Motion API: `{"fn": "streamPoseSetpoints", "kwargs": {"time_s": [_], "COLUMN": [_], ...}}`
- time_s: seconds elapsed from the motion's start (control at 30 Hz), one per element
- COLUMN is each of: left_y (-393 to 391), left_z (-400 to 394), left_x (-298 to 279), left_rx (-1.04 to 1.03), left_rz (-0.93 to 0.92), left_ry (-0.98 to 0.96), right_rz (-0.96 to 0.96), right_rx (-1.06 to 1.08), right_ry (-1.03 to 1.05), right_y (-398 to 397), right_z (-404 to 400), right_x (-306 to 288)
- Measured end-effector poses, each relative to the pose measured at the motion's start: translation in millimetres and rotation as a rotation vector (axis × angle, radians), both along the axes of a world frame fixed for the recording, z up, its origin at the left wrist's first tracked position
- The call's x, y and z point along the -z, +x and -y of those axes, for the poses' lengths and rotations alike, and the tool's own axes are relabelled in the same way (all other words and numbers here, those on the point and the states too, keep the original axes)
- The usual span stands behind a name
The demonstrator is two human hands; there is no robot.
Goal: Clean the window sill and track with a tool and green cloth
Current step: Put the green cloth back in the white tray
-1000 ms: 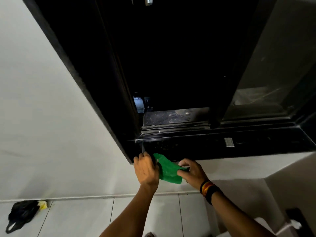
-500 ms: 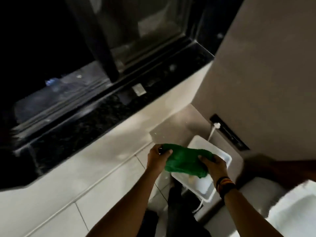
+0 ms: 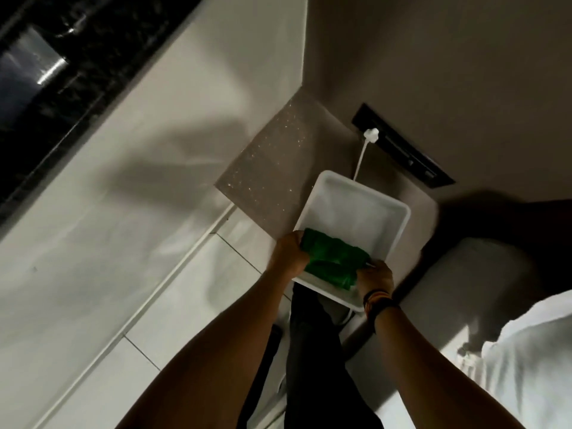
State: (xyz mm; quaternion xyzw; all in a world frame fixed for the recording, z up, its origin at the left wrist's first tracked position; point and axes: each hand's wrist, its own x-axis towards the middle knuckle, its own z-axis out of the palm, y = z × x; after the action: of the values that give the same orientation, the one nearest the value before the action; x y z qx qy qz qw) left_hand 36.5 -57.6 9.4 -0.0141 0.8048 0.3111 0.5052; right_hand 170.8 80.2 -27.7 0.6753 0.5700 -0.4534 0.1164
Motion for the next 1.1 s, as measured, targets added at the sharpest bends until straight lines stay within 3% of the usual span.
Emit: {"fn": "streamPoseSetpoints", "kwargs": {"time_s": [0.1, 0.27, 0.4, 0.47, 0.57, 0.63, 0.73, 0.8, 0.97, 1.1], "left_y": [-1, -27, -88, -118, -160, -183, -198, -201, -205, -207], "left_z": [-2, 10, 19, 31, 54, 79, 115, 136, 157, 136], "left_x": [-19, -91, -176, -226, -279, -303, -308, -303, -295, -299], "left_rx": [0.133, 0.458, 0.518, 0.44, 0.189, 0.132, 0.186, 0.214, 0.34, 0.51], "left_rz": [-0.15, -0.795, -1.156, -1.29, -1.365, -1.342, -1.163, -1.081, -1.099, -1.256], "left_ry": [0.014, 0.088, 0.071, 0.072, -0.011, -0.158, -0.449, -0.549, -0.547, -0.414], "right_rz": [-0.035, -0.312, -0.53, -0.645, -0.848, -0.926, -0.717, -0.611, -0.632, -0.733], "right_rx": [-0.307, -1.009, -1.163, -1.222, -1.318, -1.439, -1.748, -1.856, -1.919, -1.766], "right_ry": [0.16, 0.653, 0.821, 0.923, 1.008, 0.971, 0.828, 0.844, 1.037, 1.052], "right_y": [-5, -53, -147, -199, -275, -319, -361, -374, -366, -330], "right_z": [10, 18, 23, 31, 42, 58, 82, 91, 88, 46], "right_x": [-28, -98, -174, -223, -276, -307, -326, -328, -320, -310]}}
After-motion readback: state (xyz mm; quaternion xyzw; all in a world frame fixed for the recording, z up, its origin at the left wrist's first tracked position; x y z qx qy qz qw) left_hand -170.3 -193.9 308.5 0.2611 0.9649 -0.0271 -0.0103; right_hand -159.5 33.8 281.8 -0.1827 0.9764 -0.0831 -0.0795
